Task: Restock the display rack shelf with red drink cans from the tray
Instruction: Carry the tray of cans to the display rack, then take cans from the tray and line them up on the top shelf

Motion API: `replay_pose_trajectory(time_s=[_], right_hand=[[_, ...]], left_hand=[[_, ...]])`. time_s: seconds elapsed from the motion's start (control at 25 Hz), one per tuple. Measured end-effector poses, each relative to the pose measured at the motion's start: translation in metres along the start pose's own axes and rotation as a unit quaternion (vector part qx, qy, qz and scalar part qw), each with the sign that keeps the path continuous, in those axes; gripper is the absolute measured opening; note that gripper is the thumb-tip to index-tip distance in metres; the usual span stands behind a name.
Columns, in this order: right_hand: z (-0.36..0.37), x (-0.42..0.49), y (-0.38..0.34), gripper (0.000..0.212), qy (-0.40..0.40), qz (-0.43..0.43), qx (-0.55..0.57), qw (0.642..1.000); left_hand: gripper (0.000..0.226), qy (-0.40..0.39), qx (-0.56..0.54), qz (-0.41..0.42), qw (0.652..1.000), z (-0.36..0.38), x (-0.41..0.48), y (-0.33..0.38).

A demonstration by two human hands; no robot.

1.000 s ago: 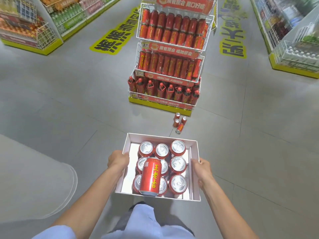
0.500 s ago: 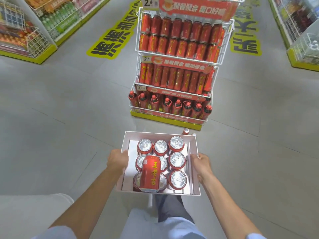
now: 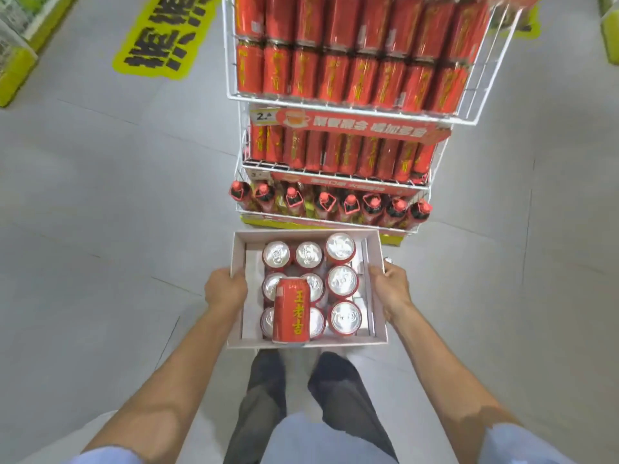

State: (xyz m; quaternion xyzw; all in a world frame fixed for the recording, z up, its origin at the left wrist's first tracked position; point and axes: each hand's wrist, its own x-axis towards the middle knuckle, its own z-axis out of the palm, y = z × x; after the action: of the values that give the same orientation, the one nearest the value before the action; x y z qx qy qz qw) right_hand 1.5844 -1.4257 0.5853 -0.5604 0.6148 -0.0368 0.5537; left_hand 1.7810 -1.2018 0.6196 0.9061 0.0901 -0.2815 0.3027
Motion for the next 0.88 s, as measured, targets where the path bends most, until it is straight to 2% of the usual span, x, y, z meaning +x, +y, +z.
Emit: replay_pose_trajectory(time_s=[0.24, 0.44, 0.68, 0.88], right_hand=[[0.065, 0.109, 0.03, 0.015, 0.041, 0.036, 0.021, 0.998], [0.144, 0.253, 0.122, 0.02, 0.057, 0.023, 0.017, 0.998], [0.253, 0.432, 0.279, 0.018, 0.067, 0.019, 0.025, 0.997], [0.294, 0.513, 0.357, 0.022, 0.05, 0.033, 0.005, 0.998]], left_hand=[[0.031, -0.024, 0.053, 0.032, 0.998, 0.08, 0.138, 0.009], [0.03, -0.025, 0.057, 0.026, 0.998, 0.205, 0.271, -0.053], [0.028, -0.019, 0.058, 0.022, 0.998, 0.374, 0.423, -0.159], [0.031, -0.025, 0.051, -0.014, 0.998, 0.449, 0.486, -0.209]])
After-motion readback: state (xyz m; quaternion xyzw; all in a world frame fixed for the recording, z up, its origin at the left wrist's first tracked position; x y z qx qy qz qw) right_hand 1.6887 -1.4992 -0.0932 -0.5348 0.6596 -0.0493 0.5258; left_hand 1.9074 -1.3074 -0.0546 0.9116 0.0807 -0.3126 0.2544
